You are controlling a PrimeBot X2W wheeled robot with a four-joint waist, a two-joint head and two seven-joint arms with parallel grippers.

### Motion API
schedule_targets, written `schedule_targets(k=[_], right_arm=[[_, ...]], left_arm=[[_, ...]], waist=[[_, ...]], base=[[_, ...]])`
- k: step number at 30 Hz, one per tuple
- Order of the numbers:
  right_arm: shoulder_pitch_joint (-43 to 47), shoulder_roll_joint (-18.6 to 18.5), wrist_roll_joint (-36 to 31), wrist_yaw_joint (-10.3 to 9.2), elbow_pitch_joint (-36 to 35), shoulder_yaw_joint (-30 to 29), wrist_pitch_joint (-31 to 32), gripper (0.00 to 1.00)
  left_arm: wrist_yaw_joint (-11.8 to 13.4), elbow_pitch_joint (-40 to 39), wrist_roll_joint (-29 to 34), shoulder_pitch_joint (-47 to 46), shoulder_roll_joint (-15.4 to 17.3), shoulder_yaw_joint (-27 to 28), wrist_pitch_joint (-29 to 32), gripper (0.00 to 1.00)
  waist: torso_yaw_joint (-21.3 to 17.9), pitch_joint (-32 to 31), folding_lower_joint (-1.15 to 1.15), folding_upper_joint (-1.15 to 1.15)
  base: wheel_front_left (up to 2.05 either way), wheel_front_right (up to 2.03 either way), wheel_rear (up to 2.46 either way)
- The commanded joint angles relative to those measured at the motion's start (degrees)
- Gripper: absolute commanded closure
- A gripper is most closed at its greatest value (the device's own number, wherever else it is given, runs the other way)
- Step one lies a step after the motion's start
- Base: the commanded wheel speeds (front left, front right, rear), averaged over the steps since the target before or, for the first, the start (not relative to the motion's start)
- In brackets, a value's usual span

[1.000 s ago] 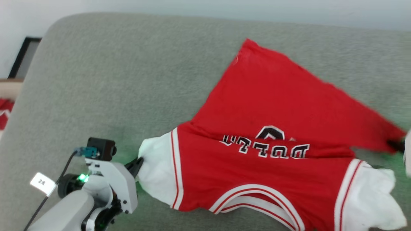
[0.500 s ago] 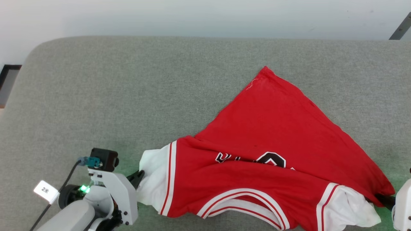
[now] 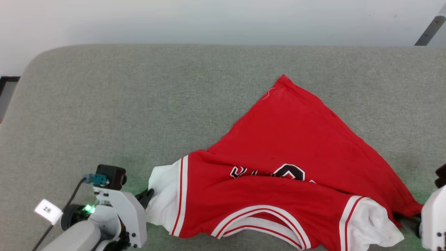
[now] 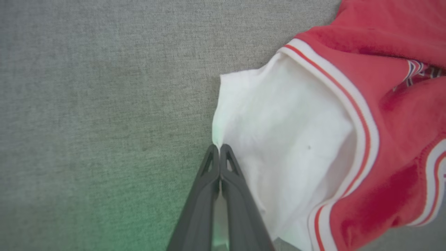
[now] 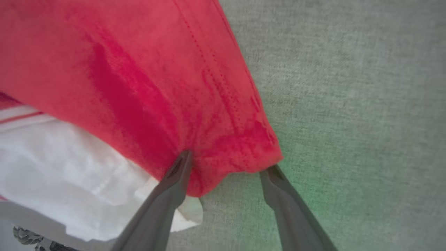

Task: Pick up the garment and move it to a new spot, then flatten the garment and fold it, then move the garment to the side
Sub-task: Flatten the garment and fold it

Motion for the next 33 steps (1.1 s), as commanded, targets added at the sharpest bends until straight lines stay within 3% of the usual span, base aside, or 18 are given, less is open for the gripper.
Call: schedule_targets(k=[1,10,16,19,25,33], right_arm=[[1.2,-0.4,0.4,-0.09,-0.8,-0.7,1.2,0.00],[2.3,-0.4,-0.5,-0.07,-17.6,-8.8,8.5,0.00],[-4.8,1.1,-1.7,-0.07,-22.2,-6.5,3.7,0.00],[-10.6,0.6,-2.6,-0.07,-19.4,-2.0,-1.3,0.00],[-26.1,-2.7,-3.6,-0.07,-3.2,12.4,-12.8,0.00],[-41.6,-6.7,-0.6,-0.07,16.3,28.4,-20.8,0.00]], left_arm=[[0.1,0.0,-0.2,0.7,0.2,0.1,-0.3,1.00],[0.6,-1.3,0.4,0.7,-0.3,-0.5,-0.3,1.00],[0.0,-1.9,1.5,-1.2,-2.0,-1.5,0.0,1.00],[-0.4,-1.6,2.2,-2.7,-3.3,-2.0,0.0,1.00],[-2.5,0.3,3.6,-6.5,-7.0,-3.3,-0.3,1.00],[-5.6,4.2,4.8,-10.7,-11.6,-4.7,-1.2,1.00]], waist=[[-0.1,-0.2,0.00,0.00],[1.6,-0.4,0.00,0.00],[4.4,1.2,0.00,0.00],[6.2,2.4,0.00,0.00],[10.2,5.5,0.00,0.00],[15.2,9.3,0.00,0.00]], base=[[0.00,0.00,0.00],[0.00,0.00,0.00],[0.00,0.00,0.00],[0.00,0.00,0.00],[0.00,0.00,0.00],[0.00,0.00,0.00]])
